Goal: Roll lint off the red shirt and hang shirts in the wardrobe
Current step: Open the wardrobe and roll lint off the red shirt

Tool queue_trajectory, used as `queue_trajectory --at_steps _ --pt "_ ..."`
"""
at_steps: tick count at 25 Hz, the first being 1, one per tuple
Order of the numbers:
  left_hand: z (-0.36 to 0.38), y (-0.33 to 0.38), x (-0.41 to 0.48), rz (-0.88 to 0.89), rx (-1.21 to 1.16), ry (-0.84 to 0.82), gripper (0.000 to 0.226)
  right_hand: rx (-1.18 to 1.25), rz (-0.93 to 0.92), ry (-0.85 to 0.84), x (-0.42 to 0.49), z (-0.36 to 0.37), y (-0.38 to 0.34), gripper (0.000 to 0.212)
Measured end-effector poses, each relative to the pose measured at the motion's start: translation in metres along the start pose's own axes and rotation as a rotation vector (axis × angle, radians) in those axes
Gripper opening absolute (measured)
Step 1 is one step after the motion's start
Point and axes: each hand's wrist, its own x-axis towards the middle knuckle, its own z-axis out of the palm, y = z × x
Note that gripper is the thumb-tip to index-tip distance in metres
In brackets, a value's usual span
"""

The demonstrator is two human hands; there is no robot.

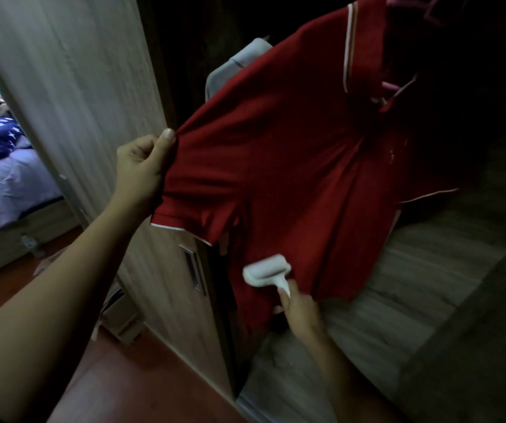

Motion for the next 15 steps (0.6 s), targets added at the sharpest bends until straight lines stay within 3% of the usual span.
queue_trajectory --at_steps 2,7,10,15 --pt "-0.001 0.0 0.001 -0.012 0.014 0.01 0.042 -0.007 0.058 0.01 -0.008 0.001 0.01 0.042" --pt "0.008 0.008 -0.024 0.02 0.11 0.022 0.036 0.193 -0.073 0.429 -0.001 -0.084 -0.015 0.037" --pt "0.036 -0.002 -0.077 0.058 0.137 -0.082 0.027 0.248 -0.121 0.599 -0.001 -0.143 -0.022 0.043" --pt "0.1 -0.024 -0.13 0.223 0.284 -0.254 0.045 0.182 -0.084 0.717 -0.019 -0.201 -0.008 0.038"
